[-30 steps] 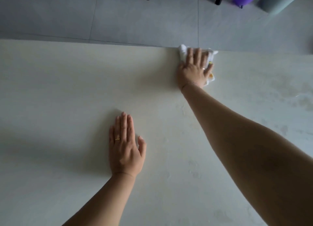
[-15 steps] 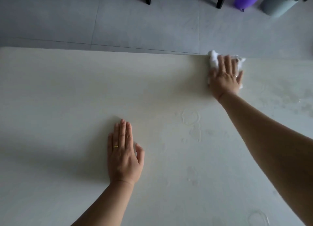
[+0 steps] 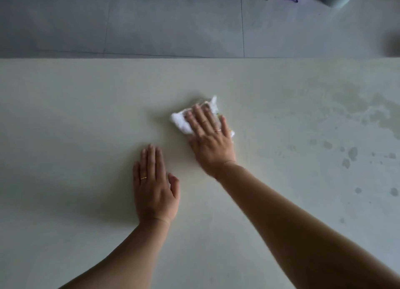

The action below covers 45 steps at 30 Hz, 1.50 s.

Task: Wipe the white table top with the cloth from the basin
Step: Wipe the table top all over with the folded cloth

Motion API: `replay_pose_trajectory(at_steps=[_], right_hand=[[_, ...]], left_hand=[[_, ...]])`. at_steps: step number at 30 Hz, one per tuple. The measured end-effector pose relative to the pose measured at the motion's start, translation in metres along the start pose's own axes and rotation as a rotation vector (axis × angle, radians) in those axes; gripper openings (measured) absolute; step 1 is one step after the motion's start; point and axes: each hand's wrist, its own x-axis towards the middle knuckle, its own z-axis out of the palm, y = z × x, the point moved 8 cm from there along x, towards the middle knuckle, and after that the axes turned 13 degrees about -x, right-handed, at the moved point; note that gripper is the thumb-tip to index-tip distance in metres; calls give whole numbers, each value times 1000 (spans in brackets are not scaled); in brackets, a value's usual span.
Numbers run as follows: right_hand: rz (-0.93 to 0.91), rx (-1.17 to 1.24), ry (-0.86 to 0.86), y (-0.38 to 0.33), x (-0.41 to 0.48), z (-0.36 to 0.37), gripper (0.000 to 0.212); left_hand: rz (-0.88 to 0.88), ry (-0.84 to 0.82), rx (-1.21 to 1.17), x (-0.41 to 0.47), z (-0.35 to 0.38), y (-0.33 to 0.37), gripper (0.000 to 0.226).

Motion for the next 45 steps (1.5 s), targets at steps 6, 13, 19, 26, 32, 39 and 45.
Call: replay_pose_trajectory(at_steps=[6,13,19,26,32,39,45], right_hand=[[578,-3,-48,114,-31,-2,55],[193,72,-50,-47,-45,8,62],[232,-17,-16,36,-74,5,64],[670,103,-20,58,-103,2,65],[303,100,-57,-48,-146,9,62],[205,-16,-97,-43,-133,-3,61],[91,17,-60,-45,-129,6,54]], left_hand=[[10,5,-8,1,1,1,64],[39,44,-7,-1,-3,3,56],[45,83,-84,-2,-5,1,58],[34,83,-80,-3,-4,1,58],[33,56,-111,-2,-4,4,59],[70,77,-128,-10,-20,10,58],[195,-35,-22,-92,-9,5,56]])
